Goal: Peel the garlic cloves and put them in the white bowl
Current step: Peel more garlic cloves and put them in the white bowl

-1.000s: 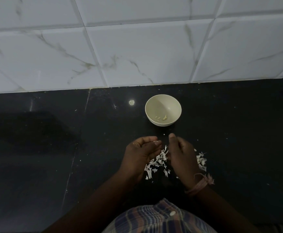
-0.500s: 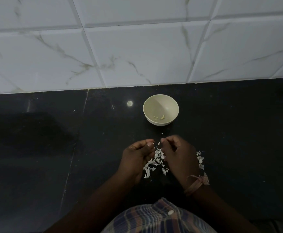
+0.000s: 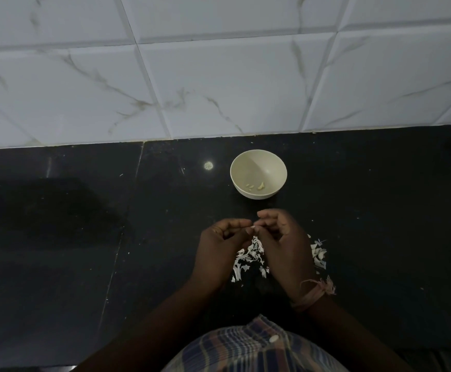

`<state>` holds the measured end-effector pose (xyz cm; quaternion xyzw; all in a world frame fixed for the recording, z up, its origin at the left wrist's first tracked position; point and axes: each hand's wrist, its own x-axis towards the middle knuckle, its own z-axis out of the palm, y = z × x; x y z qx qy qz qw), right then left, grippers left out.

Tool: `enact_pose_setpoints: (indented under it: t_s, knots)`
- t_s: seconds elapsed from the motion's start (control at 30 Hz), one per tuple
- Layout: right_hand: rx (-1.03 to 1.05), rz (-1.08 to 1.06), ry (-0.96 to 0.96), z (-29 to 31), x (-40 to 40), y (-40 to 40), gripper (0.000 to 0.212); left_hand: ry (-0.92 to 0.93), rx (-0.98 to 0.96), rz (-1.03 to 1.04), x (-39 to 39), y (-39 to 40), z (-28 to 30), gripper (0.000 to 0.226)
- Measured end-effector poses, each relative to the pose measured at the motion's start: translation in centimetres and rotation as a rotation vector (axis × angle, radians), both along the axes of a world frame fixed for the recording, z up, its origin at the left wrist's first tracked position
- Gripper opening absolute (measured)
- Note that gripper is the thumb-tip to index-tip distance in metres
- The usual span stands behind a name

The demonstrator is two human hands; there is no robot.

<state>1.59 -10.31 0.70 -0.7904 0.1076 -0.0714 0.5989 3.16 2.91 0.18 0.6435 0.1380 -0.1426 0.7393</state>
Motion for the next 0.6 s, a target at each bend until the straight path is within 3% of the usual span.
enact_pose_setpoints:
  t_s: [0.4,0.6]
  knots:
    - [0.455,-0.175,0.133,1.3,1.4,-0.2,0.017,-0.113,0.126,-0.053,0.3,-0.8,1.0,0.009]
    - [0.833,-0.183,0.274,2.6,1.5,-0.1,0.019,-0.258,0.237,-0.019,0.3,-0.7,0.5,0.002]
